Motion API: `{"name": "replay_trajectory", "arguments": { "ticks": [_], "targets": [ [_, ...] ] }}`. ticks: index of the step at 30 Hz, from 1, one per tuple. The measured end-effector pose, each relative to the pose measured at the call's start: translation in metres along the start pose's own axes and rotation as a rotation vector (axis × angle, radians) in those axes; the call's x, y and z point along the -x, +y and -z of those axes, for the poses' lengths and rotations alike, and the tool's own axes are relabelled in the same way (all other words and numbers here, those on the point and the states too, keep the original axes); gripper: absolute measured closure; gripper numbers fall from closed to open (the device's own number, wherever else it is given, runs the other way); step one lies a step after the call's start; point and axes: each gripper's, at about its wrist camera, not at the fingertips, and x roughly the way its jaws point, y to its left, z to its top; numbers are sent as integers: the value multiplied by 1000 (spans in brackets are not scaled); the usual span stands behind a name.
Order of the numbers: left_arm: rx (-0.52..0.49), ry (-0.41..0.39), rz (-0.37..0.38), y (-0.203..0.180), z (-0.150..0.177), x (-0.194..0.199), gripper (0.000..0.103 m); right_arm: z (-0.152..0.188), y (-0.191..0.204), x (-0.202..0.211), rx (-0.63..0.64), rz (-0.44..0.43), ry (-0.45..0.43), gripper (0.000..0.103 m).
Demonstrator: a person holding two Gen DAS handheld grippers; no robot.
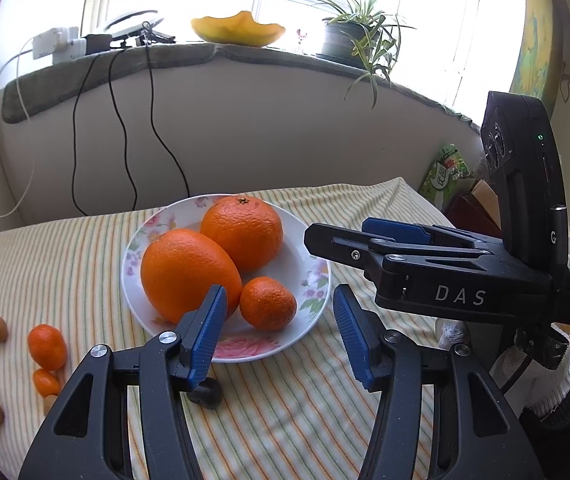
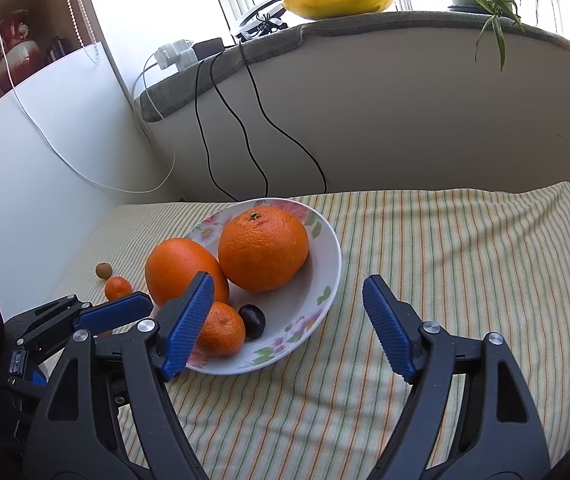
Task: Organize fruits
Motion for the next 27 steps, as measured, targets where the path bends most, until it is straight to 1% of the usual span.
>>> {"name": "replay_trajectory", "arguments": {
  "ticks": [2,3,4,6,11,17,27],
  "targets": [
    [2,-2,-2,1,1,3,48,1,2,2,-1,5,1,21],
    [4,-3,-3,1,1,4,46,1,3,3,-2,8,1,21],
    [7,-5,-3,2,2,7,42,2,3,4,-3,10,0,20],
    [11,-10,-6,3,3,11,41,3,5,7,-6,14,-1,19],
    [23,-16,-16,8,7,21,40,6,10,17,-14,8,-12,18],
    [49,-22,-41,19,15,35,40,14,26,31,-8,-1,-33,18],
    [95,-29,-104,48,33,58,40,36,63,42,61,-27,-34,18]
  ]
}}
